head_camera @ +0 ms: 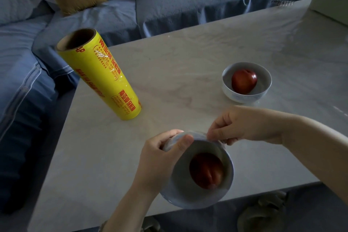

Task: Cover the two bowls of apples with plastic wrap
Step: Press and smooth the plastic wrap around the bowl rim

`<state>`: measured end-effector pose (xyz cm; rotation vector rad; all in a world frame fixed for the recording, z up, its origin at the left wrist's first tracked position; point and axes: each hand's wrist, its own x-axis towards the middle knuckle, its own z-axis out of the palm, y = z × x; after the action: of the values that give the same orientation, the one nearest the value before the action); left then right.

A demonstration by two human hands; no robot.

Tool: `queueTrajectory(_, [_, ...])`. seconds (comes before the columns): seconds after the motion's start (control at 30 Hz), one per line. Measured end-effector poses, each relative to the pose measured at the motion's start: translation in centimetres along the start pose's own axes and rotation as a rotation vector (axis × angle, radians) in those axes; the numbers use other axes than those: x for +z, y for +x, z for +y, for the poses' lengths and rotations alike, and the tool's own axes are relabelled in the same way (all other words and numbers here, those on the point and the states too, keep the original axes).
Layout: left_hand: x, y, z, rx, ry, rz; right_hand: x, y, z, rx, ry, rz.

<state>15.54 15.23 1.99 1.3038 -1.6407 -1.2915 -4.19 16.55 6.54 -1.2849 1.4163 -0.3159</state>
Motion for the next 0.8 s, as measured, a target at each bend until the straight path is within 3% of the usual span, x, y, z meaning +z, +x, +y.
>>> queueTrajectory(0.13, [-0.1, -0.4, -0.5, -0.015, 0.017, 0.026, 0.6, -0.1, 0.6, -0.009, 0.165, 0.051])
queueTrajectory(0.3, [0.0, -0.8, -0.5, -0.037, 0.017, 0.033, 1.3, 0.1, 0.7, -0.012, 0.175, 0.121])
queueTrajectory(0.63, [0.4, -1.4, -0.2, -0.007, 0.103, -0.062, 1.0, 1.0, 0.6, 0.182, 0.061, -0.067])
queueTrajectory(0.8, [0.7, -1.9, 0.4, 0.04, 0.104, -0.138, 0.6, 1.3, 0.4, 0.236, 0.16, -0.195])
